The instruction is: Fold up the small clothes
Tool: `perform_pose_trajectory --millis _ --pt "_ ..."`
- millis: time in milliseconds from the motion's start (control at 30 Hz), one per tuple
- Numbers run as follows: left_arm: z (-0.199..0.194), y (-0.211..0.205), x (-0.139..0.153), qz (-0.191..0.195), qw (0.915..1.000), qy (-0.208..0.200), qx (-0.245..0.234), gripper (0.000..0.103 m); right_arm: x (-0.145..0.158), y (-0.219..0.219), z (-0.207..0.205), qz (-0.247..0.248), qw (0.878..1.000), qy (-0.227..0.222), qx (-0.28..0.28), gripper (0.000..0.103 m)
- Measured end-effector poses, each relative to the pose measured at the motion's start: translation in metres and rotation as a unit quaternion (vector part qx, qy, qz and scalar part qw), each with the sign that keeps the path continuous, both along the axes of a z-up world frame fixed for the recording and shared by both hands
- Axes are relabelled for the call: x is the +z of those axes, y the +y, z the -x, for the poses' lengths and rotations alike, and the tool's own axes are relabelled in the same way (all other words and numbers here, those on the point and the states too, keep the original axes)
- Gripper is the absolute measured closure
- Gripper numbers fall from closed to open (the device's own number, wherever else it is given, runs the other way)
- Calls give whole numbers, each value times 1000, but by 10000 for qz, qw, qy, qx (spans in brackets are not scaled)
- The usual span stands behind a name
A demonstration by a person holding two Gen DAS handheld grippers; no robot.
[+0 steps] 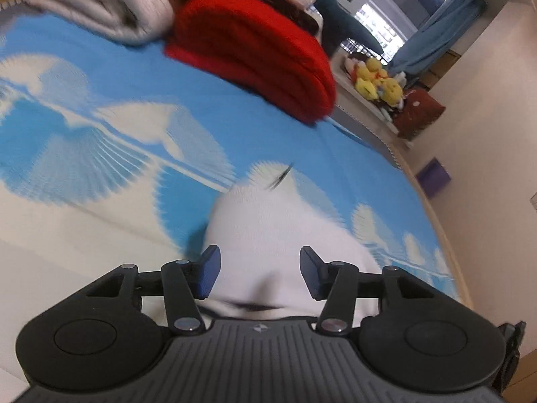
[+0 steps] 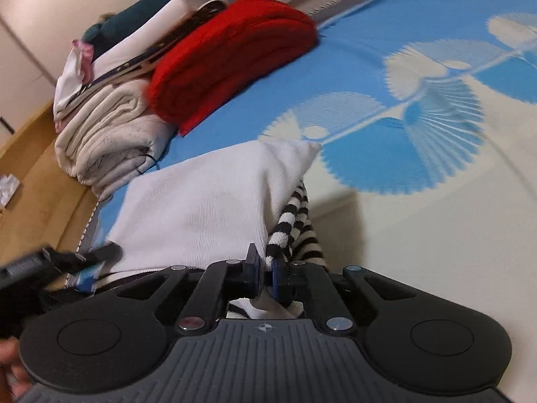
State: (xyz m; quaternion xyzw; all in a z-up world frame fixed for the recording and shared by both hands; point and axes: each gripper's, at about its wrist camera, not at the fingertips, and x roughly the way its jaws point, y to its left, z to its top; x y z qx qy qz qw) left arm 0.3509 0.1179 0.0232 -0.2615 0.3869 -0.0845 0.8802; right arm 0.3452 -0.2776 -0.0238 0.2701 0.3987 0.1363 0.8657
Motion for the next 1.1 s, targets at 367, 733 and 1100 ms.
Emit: perform_pose_trajectory --millis 367,733,1100 --pt "37 -51 -78 -1875 9510 1356 -2050 43 -16 36 -29 853 9960 258 -35 97" --pt "39 -50 -66 -1820 9536 1445 -1915 37 -14 19 -4 422 9955 702 473 72" --pt "50 -58 -82 -1983 9497 1660 -1765 30 -5 7 6 859 9942 589 263 100"
